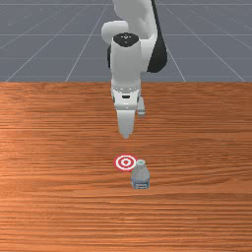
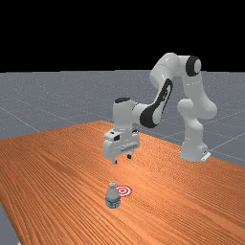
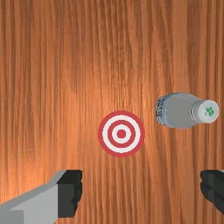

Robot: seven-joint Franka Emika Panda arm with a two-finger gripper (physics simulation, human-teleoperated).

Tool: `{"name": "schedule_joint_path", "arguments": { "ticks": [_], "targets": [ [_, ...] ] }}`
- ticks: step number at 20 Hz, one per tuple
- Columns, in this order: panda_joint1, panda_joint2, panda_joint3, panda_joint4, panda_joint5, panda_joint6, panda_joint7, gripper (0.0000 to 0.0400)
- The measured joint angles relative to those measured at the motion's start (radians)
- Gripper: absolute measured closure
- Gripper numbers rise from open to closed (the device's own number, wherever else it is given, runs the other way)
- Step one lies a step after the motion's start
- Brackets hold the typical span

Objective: Pick up the bottle and put it on the marker

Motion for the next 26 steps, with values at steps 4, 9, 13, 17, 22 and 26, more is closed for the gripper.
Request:
{"name": "schedule_joint_path", "arguments": {
  "ticks": [4, 9, 13, 17, 22, 26],
  "targets": [
    [0.007, -0.013, -0.006, -0.010, 0.002, -0.001, 0.042, 0.0000],
    [0.041, -0.433, -0.015, -0.345, 0.027, -0.060, 1.027, 0.0366],
    [0.024, -0.470, -0.002, -0.390, 0.021, -0.039, 1.472, 0.0395],
    [0.020, -0.473, 0.001, -0.394, 0.022, -0.027, 1.559, 0.0399],
    [0.020, -0.440, 0.009, -0.302, 0.017, 0.135, 1.653, 0.0243],
    [0.022, -0.367, 0.011, -0.168, 0.003, 0.271, 1.676, 0.0033]
  ]
}}
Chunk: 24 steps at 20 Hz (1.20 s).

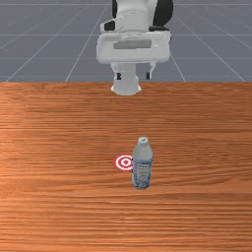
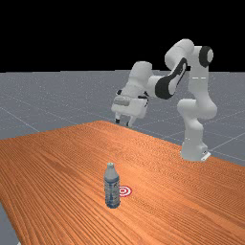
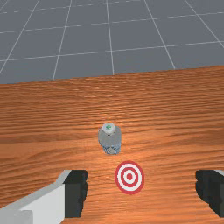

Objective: Pick up the bottle and put it on the marker

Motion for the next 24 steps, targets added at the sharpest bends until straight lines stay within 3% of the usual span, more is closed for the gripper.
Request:
{"name": "schedule_joint_path", "arguments": {
  "ticks": [4, 10, 24],
  "targets": [
    [0.007, 0.129, -0.002, 0.073, -0.023, 0.101, 0.019, 0.0004],
    [0.027, 0.394, -0.021, 0.272, -0.047, 0.114, 0.064, 0.0000],
    [0.036, 0.481, -0.028, 0.261, -0.055, 0.125, 0.077, 0.0000]
  ]
}}
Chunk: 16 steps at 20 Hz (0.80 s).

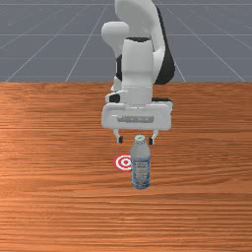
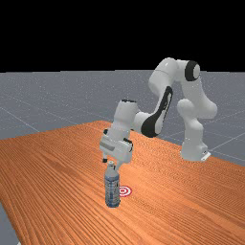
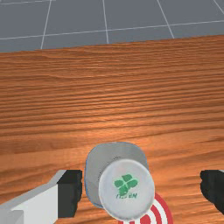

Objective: Pick up the bottle and put it on the marker

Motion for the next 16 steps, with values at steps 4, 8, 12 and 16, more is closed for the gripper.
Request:
{"name": "schedule_joint_path", "arguments": {
  "ticks": [4, 8, 12, 16],
  "targets": [
    [0.007, -0.010, 0.002, -0.003, -0.004, 0.019, 0.002, 0.0218],
    [0.011, -0.013, 0.003, -0.014, -0.005, 0.045, 0.003, 0.0226],
    [0.002, -0.147, 0.009, -0.201, 0.000, 0.086, -0.008, 0.0226],
    [-0.004, -0.192, -0.021, -0.329, -0.025, 0.214, -0.009, 0.0228]
  ]
}}
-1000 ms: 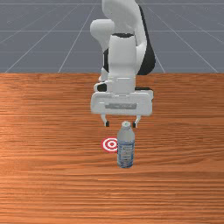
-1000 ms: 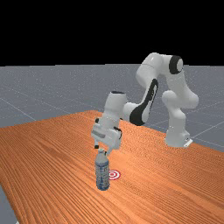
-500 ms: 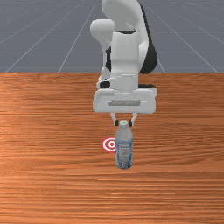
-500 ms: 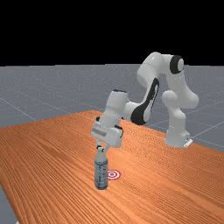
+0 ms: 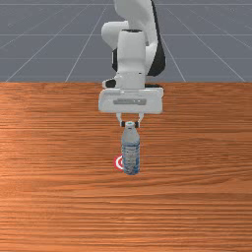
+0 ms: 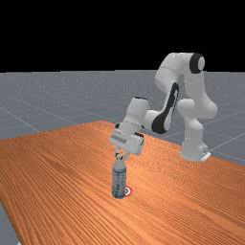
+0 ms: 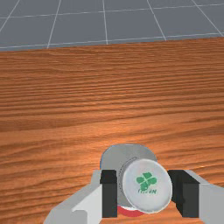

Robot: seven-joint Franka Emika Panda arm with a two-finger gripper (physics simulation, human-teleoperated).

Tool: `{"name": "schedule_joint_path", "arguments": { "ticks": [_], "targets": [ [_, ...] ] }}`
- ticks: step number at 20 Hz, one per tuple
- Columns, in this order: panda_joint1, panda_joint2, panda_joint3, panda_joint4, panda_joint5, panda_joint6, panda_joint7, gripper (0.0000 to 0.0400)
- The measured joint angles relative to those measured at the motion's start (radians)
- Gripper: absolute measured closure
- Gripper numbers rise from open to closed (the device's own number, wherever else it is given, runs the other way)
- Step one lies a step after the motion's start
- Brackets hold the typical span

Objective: Pick up the bottle and put it on the marker

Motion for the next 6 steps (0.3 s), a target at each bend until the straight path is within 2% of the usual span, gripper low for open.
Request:
{"name": "schedule_joint_path", "arguments": {
  "ticks": [4, 5, 6],
  "targets": [
    [0.003, 0.006, -0.013, -0.002, -0.009, 0.026, 0.006, 0.0229],
    [0.004, 0.010, -0.015, -0.007, -0.010, 0.025, 0.007, 0.0138],
    [0.003, 0.018, -0.018, -0.013, -0.010, 0.023, 0.008, 0.0084]
  ]
}}
